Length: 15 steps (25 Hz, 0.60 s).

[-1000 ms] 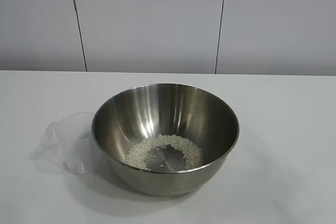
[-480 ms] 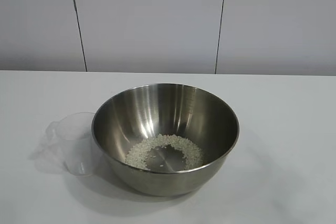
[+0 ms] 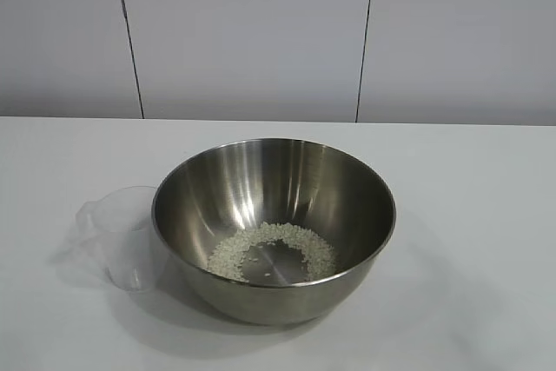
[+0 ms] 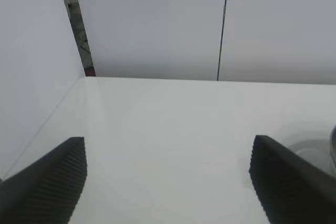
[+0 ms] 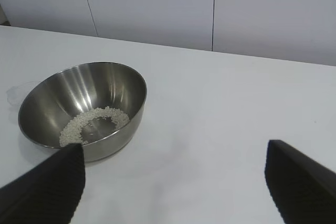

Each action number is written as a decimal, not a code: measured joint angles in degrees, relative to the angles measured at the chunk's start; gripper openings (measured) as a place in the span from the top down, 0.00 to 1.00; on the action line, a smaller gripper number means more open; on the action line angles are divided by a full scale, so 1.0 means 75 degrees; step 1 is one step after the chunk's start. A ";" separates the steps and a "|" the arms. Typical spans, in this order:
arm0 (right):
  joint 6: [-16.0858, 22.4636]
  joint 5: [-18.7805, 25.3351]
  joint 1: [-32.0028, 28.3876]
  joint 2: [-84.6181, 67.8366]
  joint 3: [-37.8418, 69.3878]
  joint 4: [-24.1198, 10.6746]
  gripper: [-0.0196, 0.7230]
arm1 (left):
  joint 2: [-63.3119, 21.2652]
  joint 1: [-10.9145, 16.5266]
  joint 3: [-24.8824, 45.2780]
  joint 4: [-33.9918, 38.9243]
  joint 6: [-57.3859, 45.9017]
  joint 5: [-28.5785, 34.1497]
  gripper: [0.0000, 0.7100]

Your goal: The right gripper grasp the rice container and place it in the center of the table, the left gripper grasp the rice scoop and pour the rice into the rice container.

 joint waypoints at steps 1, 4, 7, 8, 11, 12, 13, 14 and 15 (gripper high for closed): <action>0.0000 0.0000 0.0000 0.0000 0.0000 0.0000 0.11 | -0.0086 0.0000 0.0000 -0.0155 0.0141 0.0136 0.15; 0.0000 0.0000 0.0000 0.0000 0.0000 0.0000 0.11 | -0.0157 0.0000 0.0072 -0.0590 0.0543 0.0428 0.15; 0.0000 0.0000 0.0000 0.0000 0.0000 0.0000 0.11 | -0.0157 0.0000 0.0333 -0.1122 0.0745 0.0656 0.15; 0.0000 0.0000 0.0000 0.0000 0.0000 0.0000 0.11 | -0.0157 0.0000 0.0404 -0.1251 0.0800 0.0694 0.15; 0.0000 0.0000 0.0000 0.0000 0.0000 0.0000 0.11 | -0.0157 0.0000 0.0507 -0.1436 0.0861 0.0733 0.15; 0.0000 0.0000 0.0000 0.0000 0.0000 0.0000 0.11 | -0.0157 0.0000 0.0507 -0.1453 0.0861 0.0740 0.15; 0.0000 0.0000 0.0000 0.0000 0.0000 0.0000 0.11 | -0.0157 0.0000 0.0507 -0.1454 0.0868 0.0740 0.15; 0.0000 0.0000 0.0000 0.0000 0.0000 0.0000 0.11 | -0.0157 0.0000 0.0507 -0.1454 0.0868 0.0740 0.15; 0.0000 0.0000 0.0000 0.0000 0.0000 0.0000 0.11 | -0.0157 0.0000 0.0507 -0.1454 0.0875 0.0740 0.15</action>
